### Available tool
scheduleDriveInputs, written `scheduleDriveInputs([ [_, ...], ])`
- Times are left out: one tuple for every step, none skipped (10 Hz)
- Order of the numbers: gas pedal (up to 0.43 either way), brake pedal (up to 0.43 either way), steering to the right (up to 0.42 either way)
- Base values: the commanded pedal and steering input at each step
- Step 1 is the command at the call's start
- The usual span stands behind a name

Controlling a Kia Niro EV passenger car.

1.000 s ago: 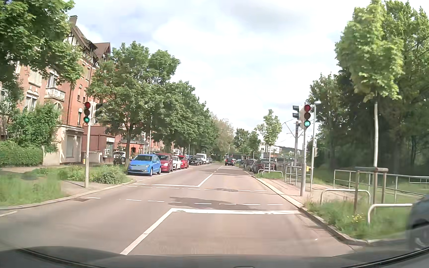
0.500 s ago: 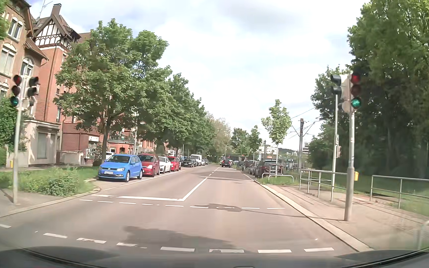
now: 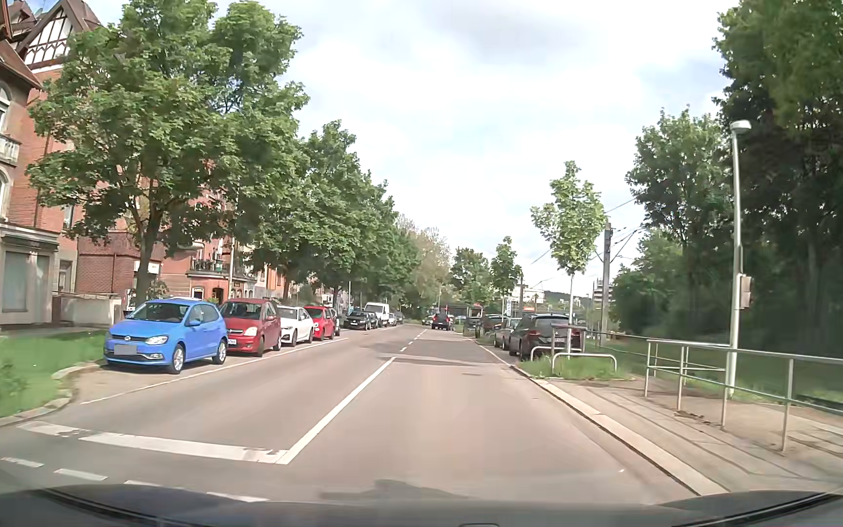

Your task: Follow the waypoints while adhering to traffic rules and regulations

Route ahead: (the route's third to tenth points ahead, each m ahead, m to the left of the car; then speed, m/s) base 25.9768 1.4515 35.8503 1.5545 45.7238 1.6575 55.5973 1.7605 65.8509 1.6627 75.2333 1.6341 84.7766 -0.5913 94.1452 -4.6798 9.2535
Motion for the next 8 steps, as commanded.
scheduleDriveInputs([
  [0.047,0.000,-0.005],
  [0.047,0.000,-0.006],
  [0.039,0.000,-0.006],
  [0.028,0.000,-0.005],
  [0.020,0.000,-0.004],
  [0.020,0.000,-0.003],
  [0.020,0.000,0.000],
  [0.020,0.000,0.003],
])
